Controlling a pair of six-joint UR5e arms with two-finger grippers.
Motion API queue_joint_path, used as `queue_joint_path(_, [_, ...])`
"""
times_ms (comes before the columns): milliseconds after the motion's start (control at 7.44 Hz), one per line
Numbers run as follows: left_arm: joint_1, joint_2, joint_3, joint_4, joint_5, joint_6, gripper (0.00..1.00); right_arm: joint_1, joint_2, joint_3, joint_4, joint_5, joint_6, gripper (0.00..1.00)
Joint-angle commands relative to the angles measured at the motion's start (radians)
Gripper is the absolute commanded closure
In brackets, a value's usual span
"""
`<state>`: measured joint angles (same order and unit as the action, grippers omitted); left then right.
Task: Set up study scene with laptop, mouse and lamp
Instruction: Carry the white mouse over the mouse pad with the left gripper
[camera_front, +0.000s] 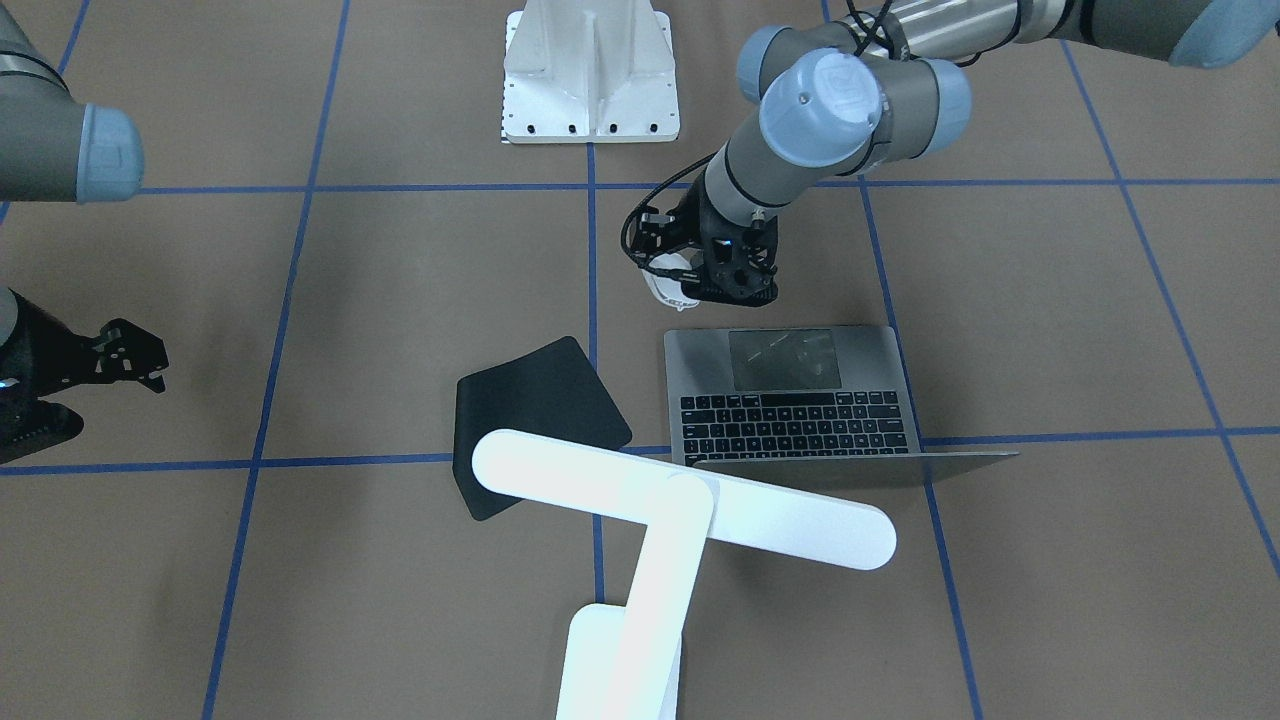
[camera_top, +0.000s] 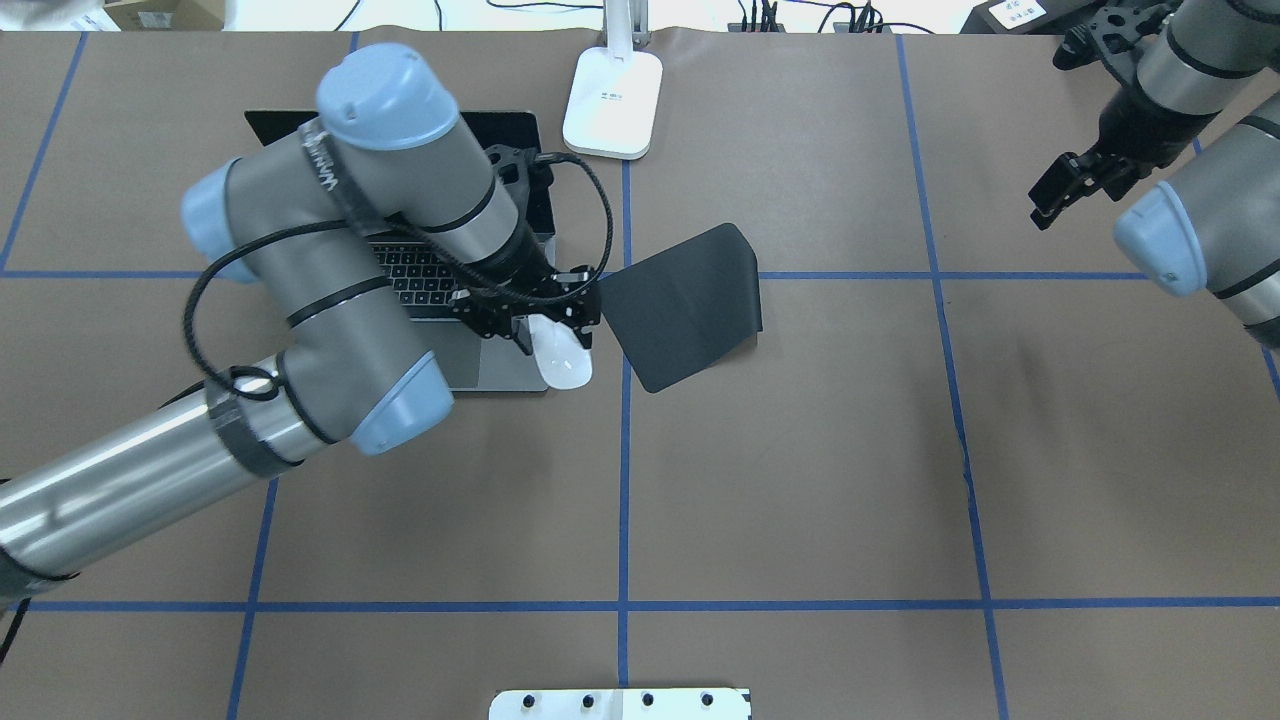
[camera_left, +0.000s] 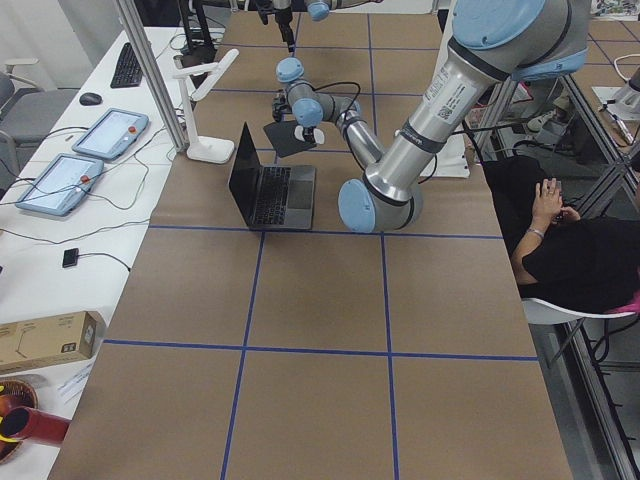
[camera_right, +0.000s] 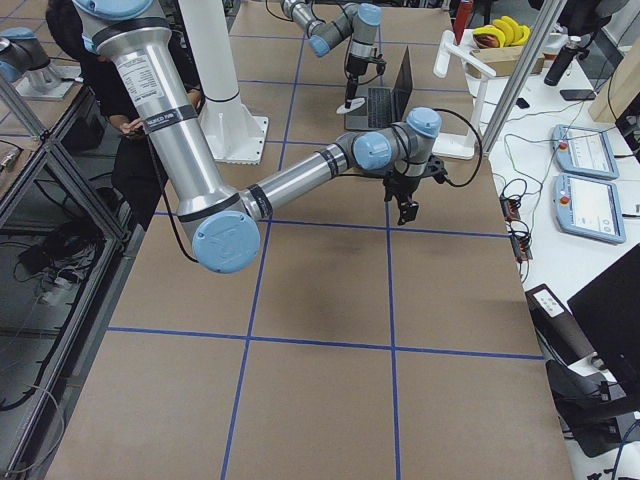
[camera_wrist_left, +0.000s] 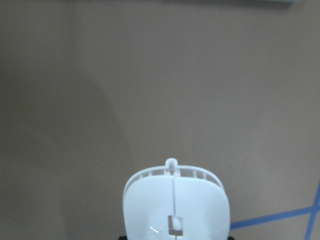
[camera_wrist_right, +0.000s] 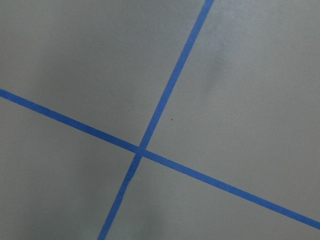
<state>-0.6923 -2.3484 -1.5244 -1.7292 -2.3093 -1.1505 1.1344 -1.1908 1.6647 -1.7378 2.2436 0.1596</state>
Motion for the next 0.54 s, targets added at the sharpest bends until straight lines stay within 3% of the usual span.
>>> queue_joint_path(0, [-0.006, -0.169, 0.204, -0.009, 0.043, 0.002, 0.36, 0.022, -0.023, 0.001, 0.006, 0.005, -0.005, 0.00])
queue_joint_path(134, [-0.004, -0.246, 0.321, -0.048, 0.063, -0.006, 0.36, 0.022, -0.024, 0.001, 0.006, 0.005, -0.005, 0.00])
queue_joint_path(403, [0.000, -0.261, 0.392, -0.137, 0.083, -0.061, 0.36, 0.022, -0.024, 0.000, 0.006, 0.004, -0.005, 0.00])
